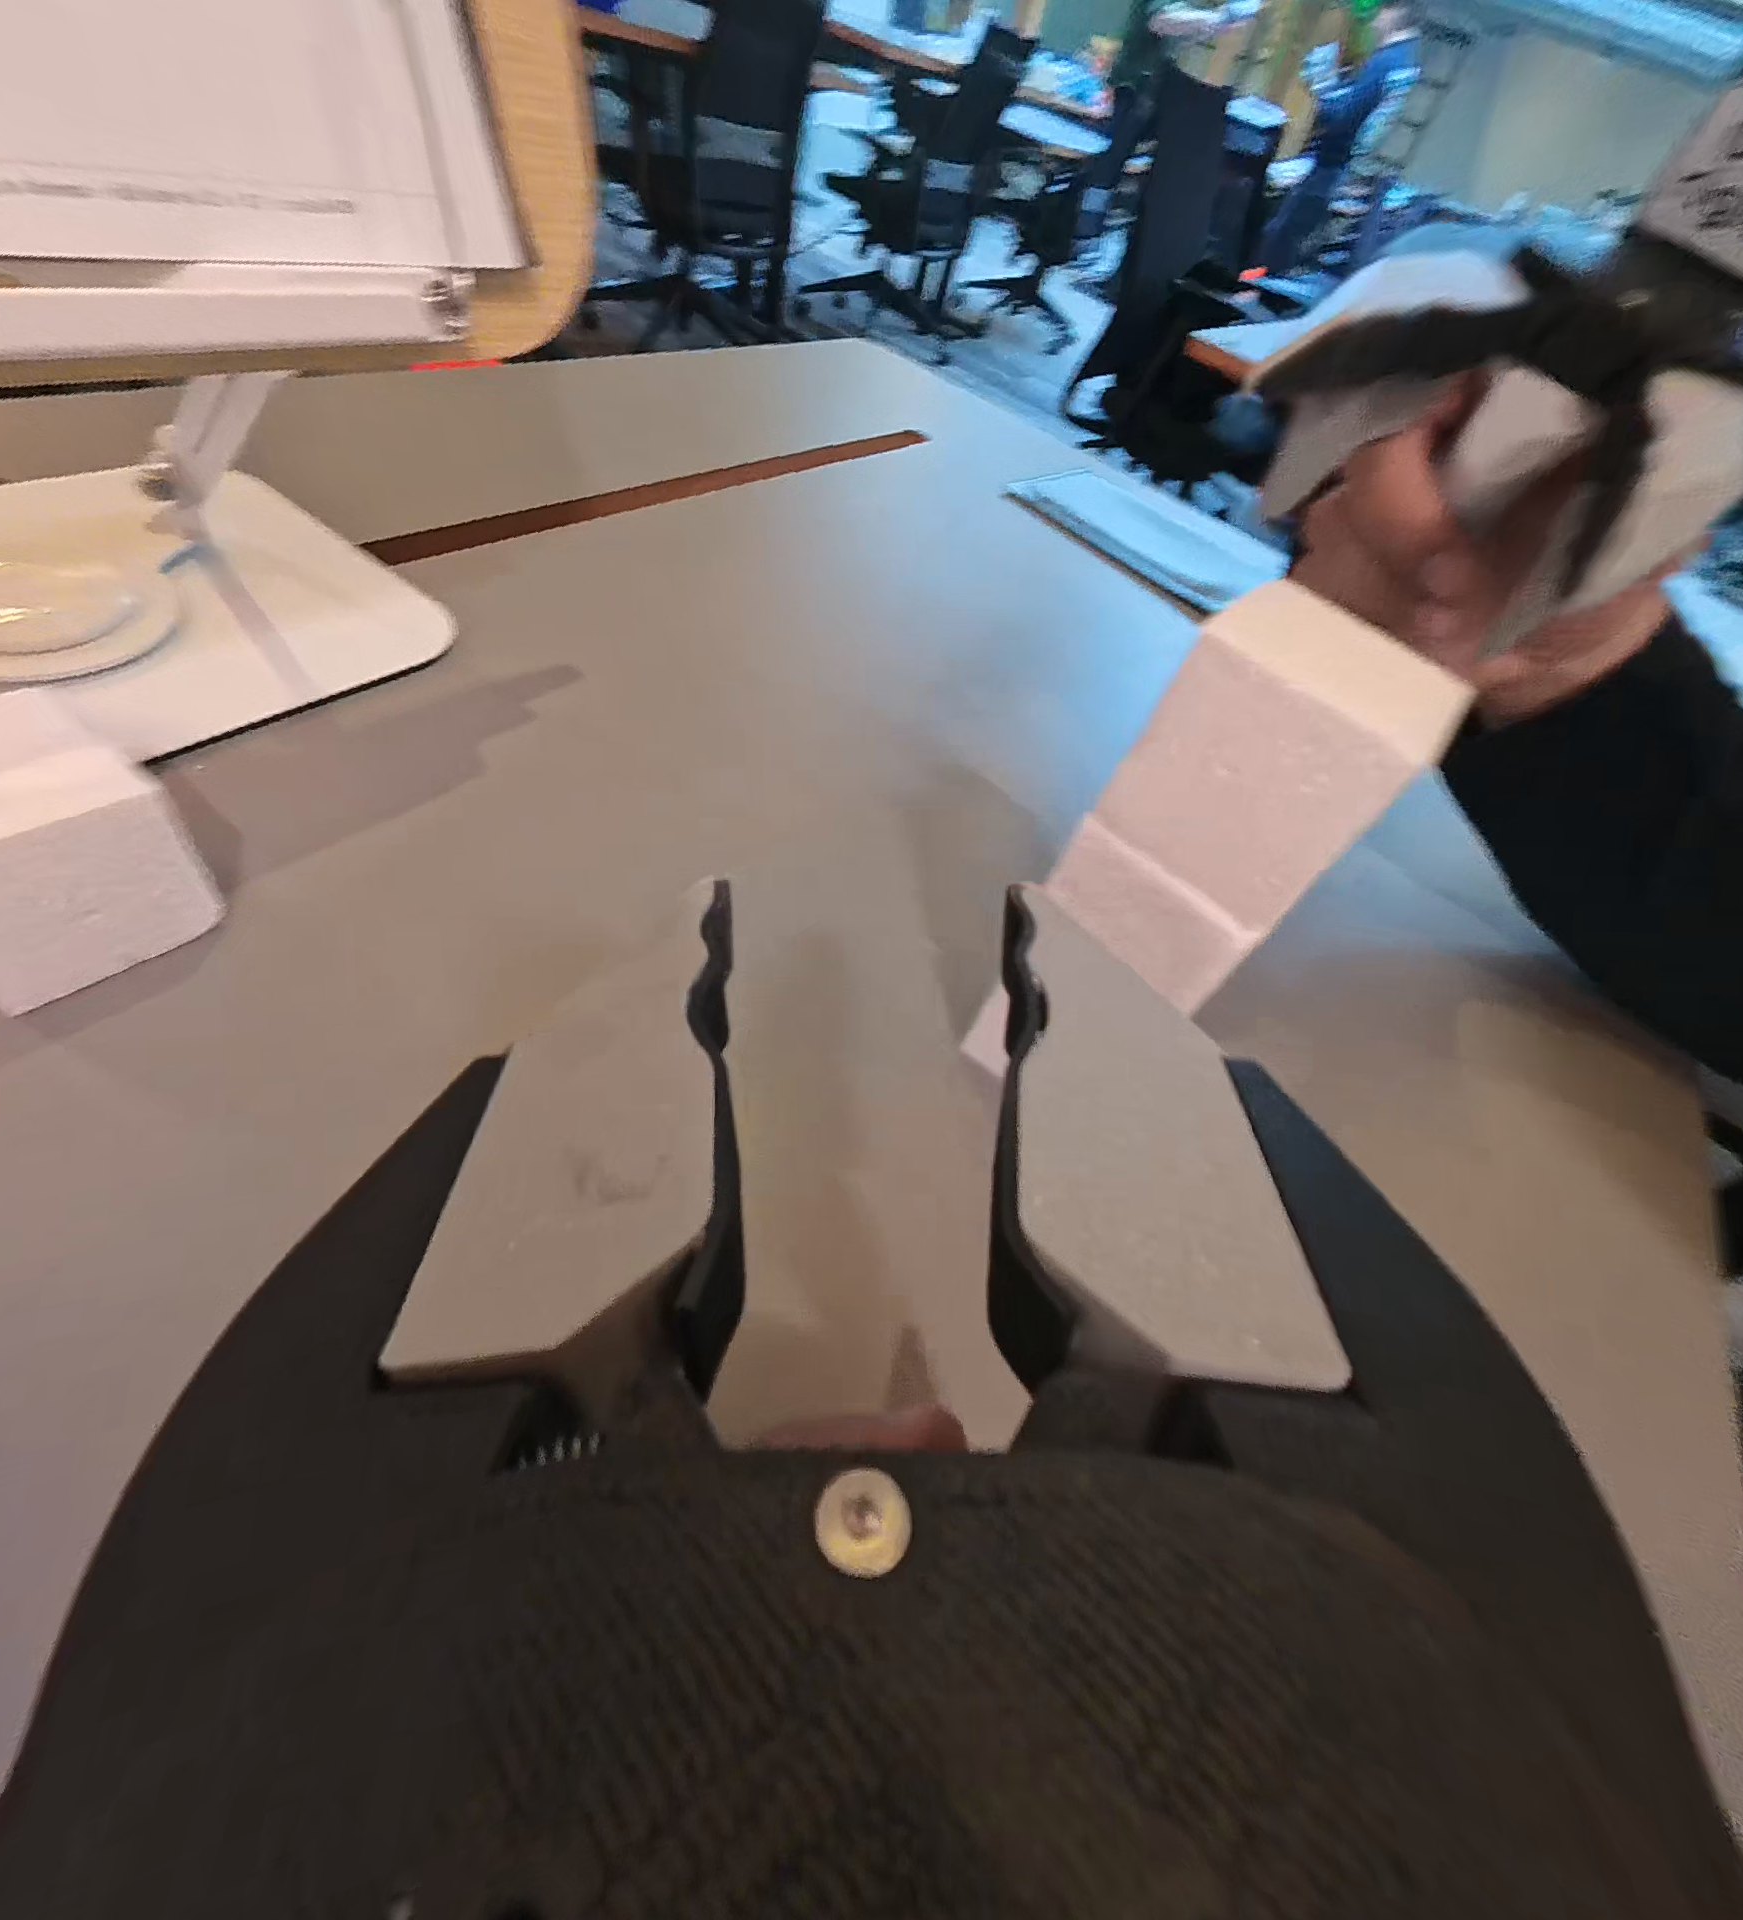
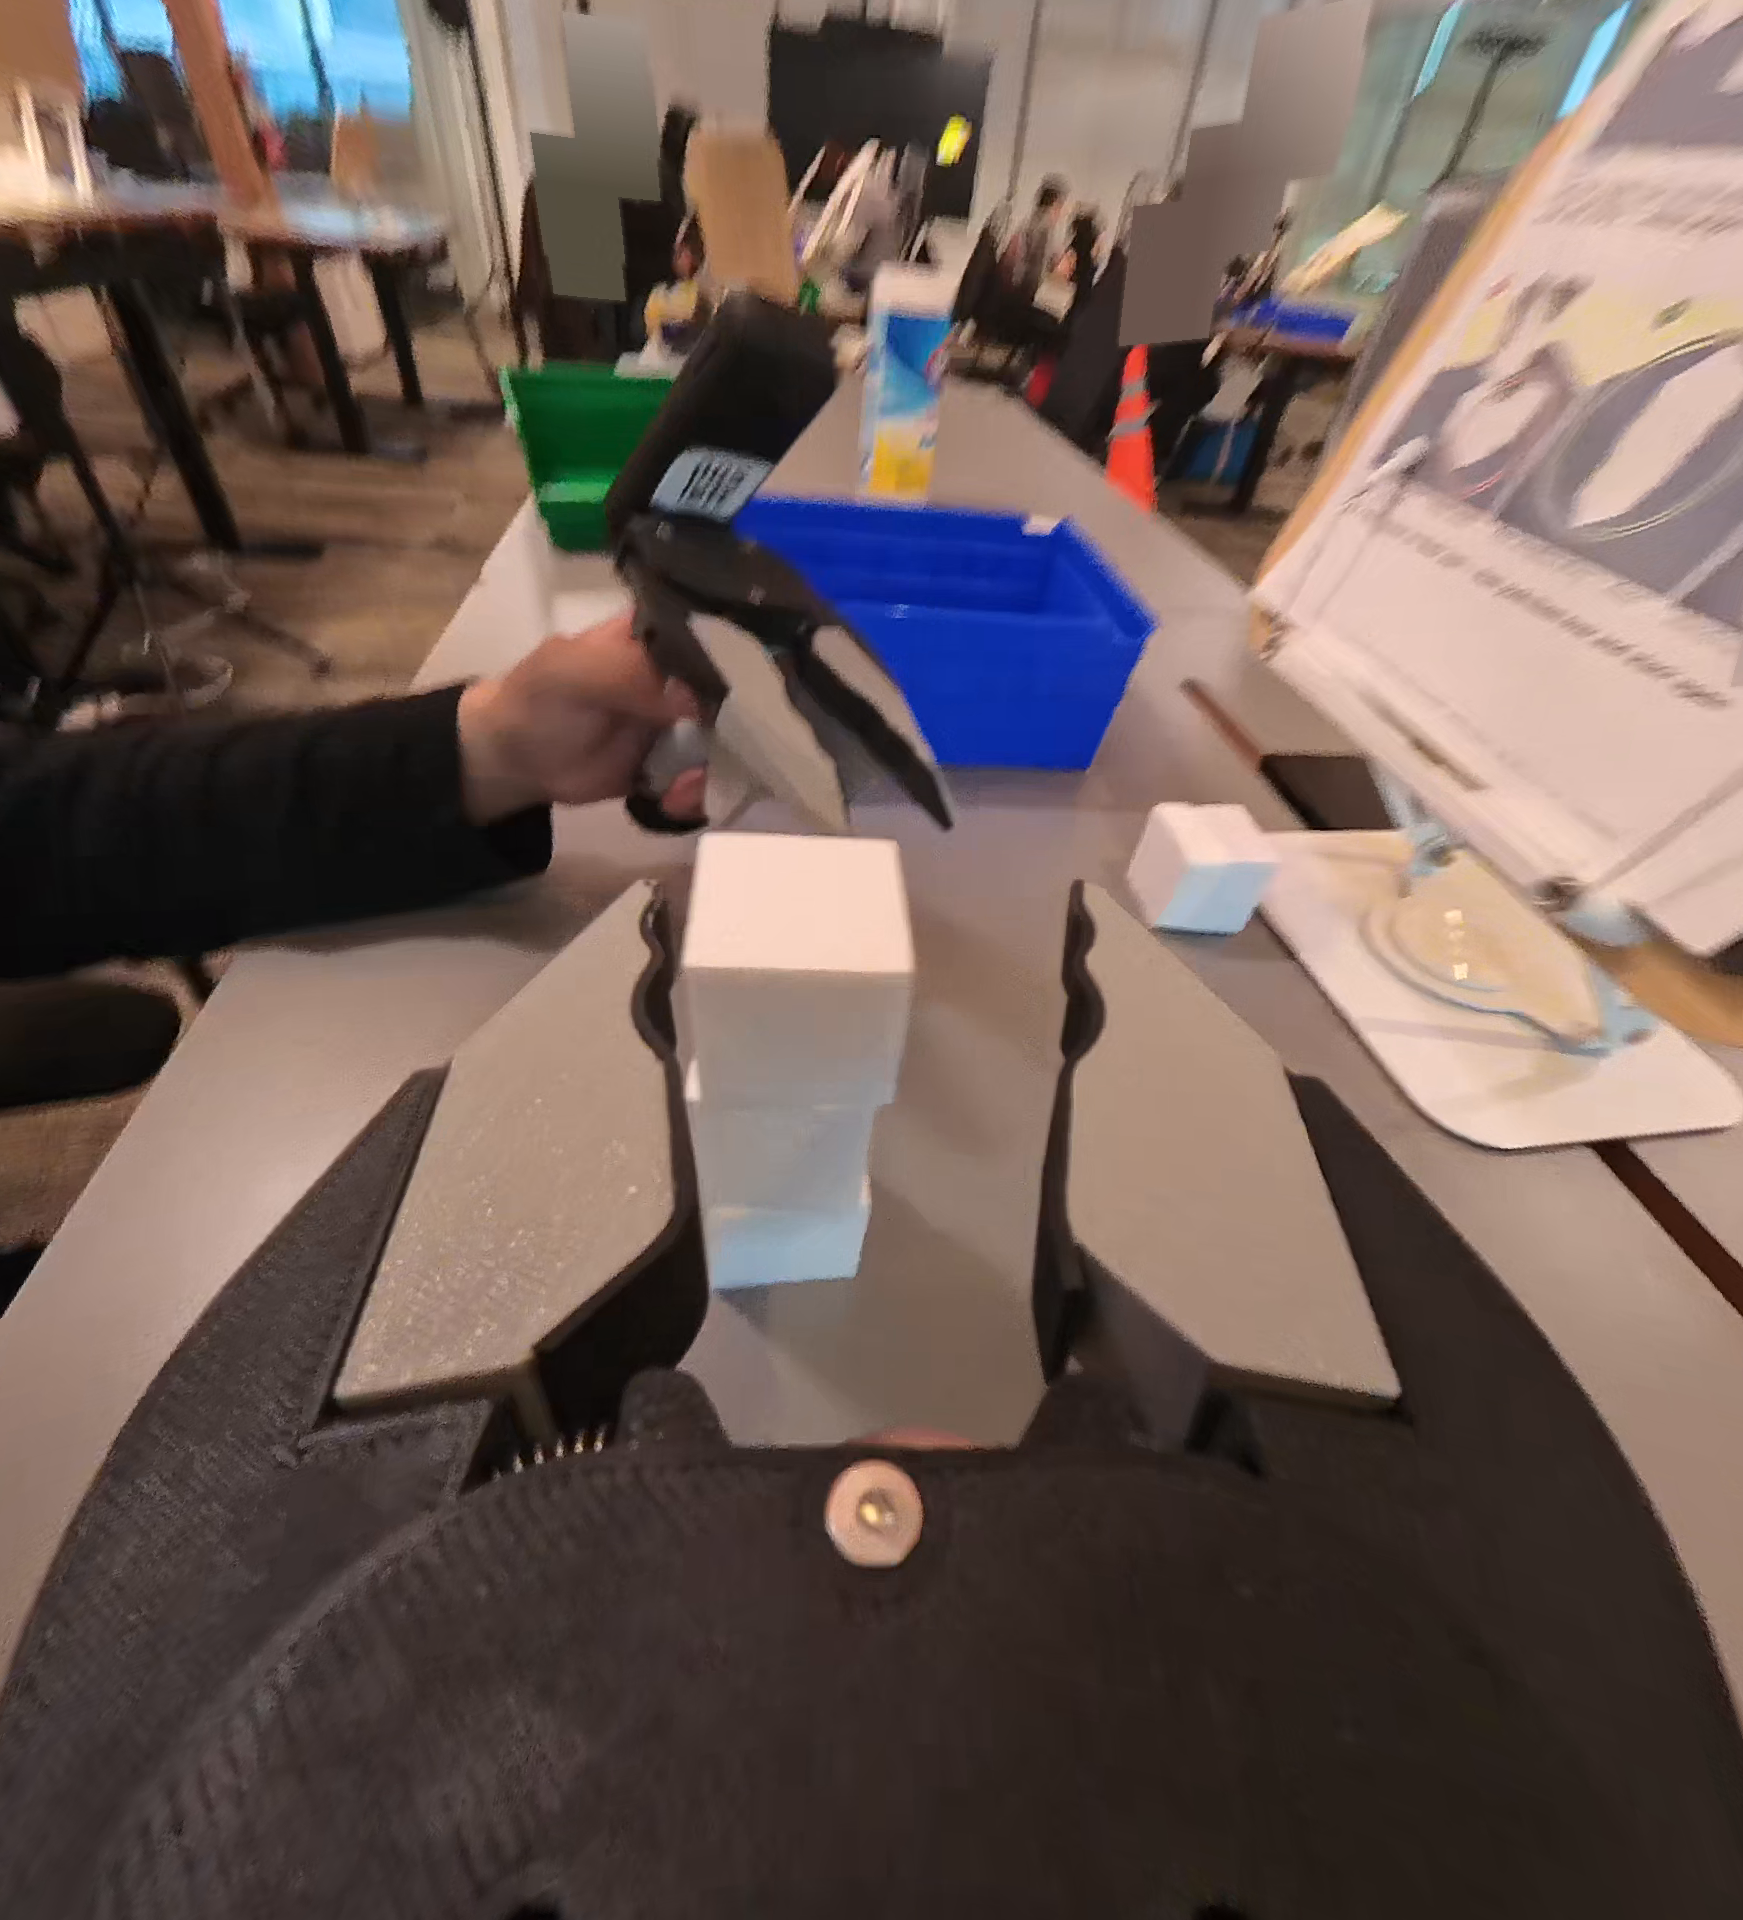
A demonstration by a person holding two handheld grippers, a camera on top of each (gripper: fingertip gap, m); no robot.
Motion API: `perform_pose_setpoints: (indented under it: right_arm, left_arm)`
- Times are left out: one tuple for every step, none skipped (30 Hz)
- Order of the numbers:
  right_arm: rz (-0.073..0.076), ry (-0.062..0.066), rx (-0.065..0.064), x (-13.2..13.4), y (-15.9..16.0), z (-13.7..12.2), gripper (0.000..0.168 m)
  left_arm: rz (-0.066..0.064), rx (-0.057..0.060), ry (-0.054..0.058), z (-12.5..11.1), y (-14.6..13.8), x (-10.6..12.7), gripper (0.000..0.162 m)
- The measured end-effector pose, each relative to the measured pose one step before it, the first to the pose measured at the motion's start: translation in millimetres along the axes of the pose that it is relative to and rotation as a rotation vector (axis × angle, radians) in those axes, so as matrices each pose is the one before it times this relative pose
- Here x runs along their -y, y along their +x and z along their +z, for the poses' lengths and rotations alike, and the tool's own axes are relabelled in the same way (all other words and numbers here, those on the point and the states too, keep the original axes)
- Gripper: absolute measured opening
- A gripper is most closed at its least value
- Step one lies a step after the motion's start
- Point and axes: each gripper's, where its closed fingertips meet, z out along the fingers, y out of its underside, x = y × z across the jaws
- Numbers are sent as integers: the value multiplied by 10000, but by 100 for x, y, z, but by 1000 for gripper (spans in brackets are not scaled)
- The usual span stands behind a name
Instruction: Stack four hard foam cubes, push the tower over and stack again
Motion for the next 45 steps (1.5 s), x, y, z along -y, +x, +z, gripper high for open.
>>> perform_pose_setpoints:
  right_arm:
    - [232,568,-345,440,946,-800,73]
    - [264,519,-439,253,1181,-818,72]
    - [239,373,-568,-53,1442,-827,71]
    - [180,209,-696,-354,1659,-797,69]
    - [123,100,-746,-582,1743,-770,66]
    - [122,15,-717,-785,1698,-712,62]
    - [147,-102,-717,-1003,1658,-617,56]
    - [156,-189,-626,-1090,1488,-477,54]
    - [135,-228,-448,-1070,1173,-332,54]
    - [65,-305,-384,-1072,1003,-205,54]
    - [-5,-369,-419,-1026,929,-94,55]
    - [-100,-333,-320,-865,639,10,55]
    - [-130,-324,-187,-805,301,100,55]
    - [-47,-365,-49,-808,-2,211,54]
    - [57,-430,108,-839,-295,308,51]
    - [116,-485,144,-844,-349,355,49]
    - [96,-465,54,-774,-240,385,48]
    - [20,-462,21,-764,-198,390,49]
    - [-77,-461,3,-667,-165,349,49]
    - [-125,-404,-95,-536,-39,296,51]
    - [-157,-271,-126,-362,-21,262,54]
    - [-193,-190,-127,-229,-52,201,56]
    - [-195,-165,-150,-195,-13,171,56]
    - [-168,-164,-110,-188,-48,179,58]
    - [-120,-162,-76,-187,-34,167,59]
    - [-76,-130,-28,-155,-41,134,61]
    - [-47,-90,8,-108,-63,94,61]
    - [-36,-40,39,-49,-79,46,62]
    - [-26,18,38,24,-80,-13,62]
    - [3,60,1,76,2,-57,61]
    - [20,54,11,62,18,-48,61]
    - [37,14,50,13,-20,-9,60]
    - [54,-22,69,-26,-24,20,60]
    - [62,-35,54,-45,-3,45,60]
    - [53,-39,42,-48,6,43,60]
    - [26,-47,45,-53,-21,42,60]
    - [-5,-53,35,-66,-47,61,60]
    - [-33,-53,2,-55,-31,56,60]
    - [-50,-54,-14,-64,-33,59,60]
    - [-57,-58,-14,-66,-41,58,60]
    - [-63,-46,-22,-43,-34,55,60]
    - [-61,-29,-28,-27,-32,39,60]
    - [-51,-21,-16,-20,-50,38,59]
    - [-33,-15,3,11,-71,40,59]
    - [-25,-8,13,21,-92,44,59]
  left_arm:
    - [-8,585,-71,-135,-1009,-160,51]
    - [-28,563,-39,-136,-987,-114,51]
    - [-84,563,-29,-155,-1023,-120,51]
    - [-118,615,-58,-154,-1158,-192,51]
    - [-93,588,-100,-127,-1188,-290,52]
    - [-61,486,-112,-61,-1048,-300,53]
    - [-56,391,-96,9,-879,-268,54]
    - [-53,302,-69,43,-695,-229,55]
    - [-50,175,-67,121,-438,-220,56]
    - [-66,127,-97,170,-299,-238,57]
    - [-58,158,-115,215,-282,-244,59]
    - [-11,175,-126,247,-242,-251,61]
    - [27,220,-136,249,-276,-263,64]
    - [32,345,-131,240,-443,-256,67]
    - [32,442,-100,219,-586,-203,68]
    - [31,406,-98,195,-536,-199,68]
    - [43,259,-111,159,-341,-210,68]
    - [23,159,-73,107,-215,-156,69]
    - [-30,112,-30,63,-187,-116,70]
    - [-85,23,-9,50,-109,-89,70]
    - [-163,-48,-3,21,-51,-95,70]
    - [-226,-95,8,-20,-44,-109,70]
    - [-250,-99,45,-70,-123,-62,70]
    - [-258,-131,67,-106,-138,-5,70]
    - [-266,-160,81,-106,-113,44,70]
    - [-260,-184,91,-77,-58,53,70]
    - [-231,-181,92,-26,-47,60,69]
    - [-196,-124,92,66,-51,77,69]
    - [-105,19,87,151,-193,79,68]
    - [-19,226,127,243,-387,186,68]
    - [53,314,163,329,-393,331,68]
    - [106,275,99,395,-259,352,68]
    - [162,260,100,452,-172,409,68]
    - [184,270,145,475,-142,485,66]
    - [194,200,157,447,-34,483,63]
    - [190,137,161,443,59,476,62]
    - [168,142,199,427,21,539,60]
    - [128,106,183,450,35,514,59]
    - [67,67,129,466,39,408,59]
    - [16,75,111,505,-29,383,59]
    - [8,59,107,523,-79,375,59]
    - [12,52,89,521,-119,351,58]
    - [8,69,53,538,-191,271,58]
    - [-13,89,31,519,-260,248,57]
    - [-31,53,30,505,-213,231,57]
